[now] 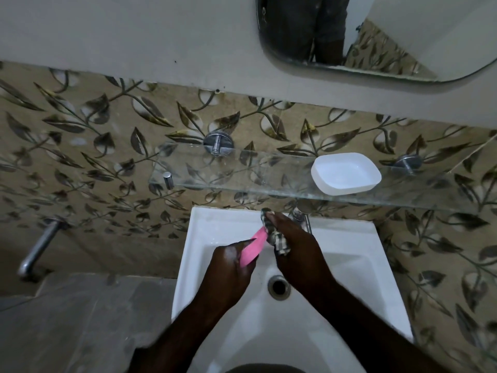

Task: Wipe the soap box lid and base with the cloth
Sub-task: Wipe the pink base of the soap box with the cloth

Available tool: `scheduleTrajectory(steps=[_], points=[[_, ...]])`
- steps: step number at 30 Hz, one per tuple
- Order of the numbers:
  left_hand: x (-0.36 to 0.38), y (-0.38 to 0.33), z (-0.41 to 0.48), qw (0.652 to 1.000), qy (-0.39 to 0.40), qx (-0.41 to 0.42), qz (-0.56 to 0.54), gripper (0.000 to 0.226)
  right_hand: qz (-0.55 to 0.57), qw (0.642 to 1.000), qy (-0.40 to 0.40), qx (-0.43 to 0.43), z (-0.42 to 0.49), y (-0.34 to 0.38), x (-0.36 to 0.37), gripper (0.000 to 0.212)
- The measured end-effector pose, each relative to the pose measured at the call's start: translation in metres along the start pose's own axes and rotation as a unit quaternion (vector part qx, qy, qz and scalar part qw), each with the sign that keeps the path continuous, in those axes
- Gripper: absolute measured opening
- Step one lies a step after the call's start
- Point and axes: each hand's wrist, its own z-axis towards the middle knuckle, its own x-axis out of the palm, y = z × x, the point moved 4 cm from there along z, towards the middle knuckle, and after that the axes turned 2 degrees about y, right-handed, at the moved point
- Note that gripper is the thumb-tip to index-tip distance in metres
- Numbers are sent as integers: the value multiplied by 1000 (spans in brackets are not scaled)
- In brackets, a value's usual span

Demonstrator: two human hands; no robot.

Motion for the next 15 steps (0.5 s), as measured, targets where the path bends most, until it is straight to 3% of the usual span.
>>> scheduleTrajectory(steps=[4,6,11,15], points=[[-10,-2,5,1000,9,8,-24,22,-15,990,11,-136,-25,48,5,53],[-14,-2,5,999,14,3,-36,28,-14,987,24,-160,-25,49,4,53],[-14,-8,0,998,35,-14,-49,11,88,994,-2,-60,-6,22,-2,61],[-19,-11,-2,998,16,-24,-63,22,122,992,-24,-18,-1,28,2,48]])
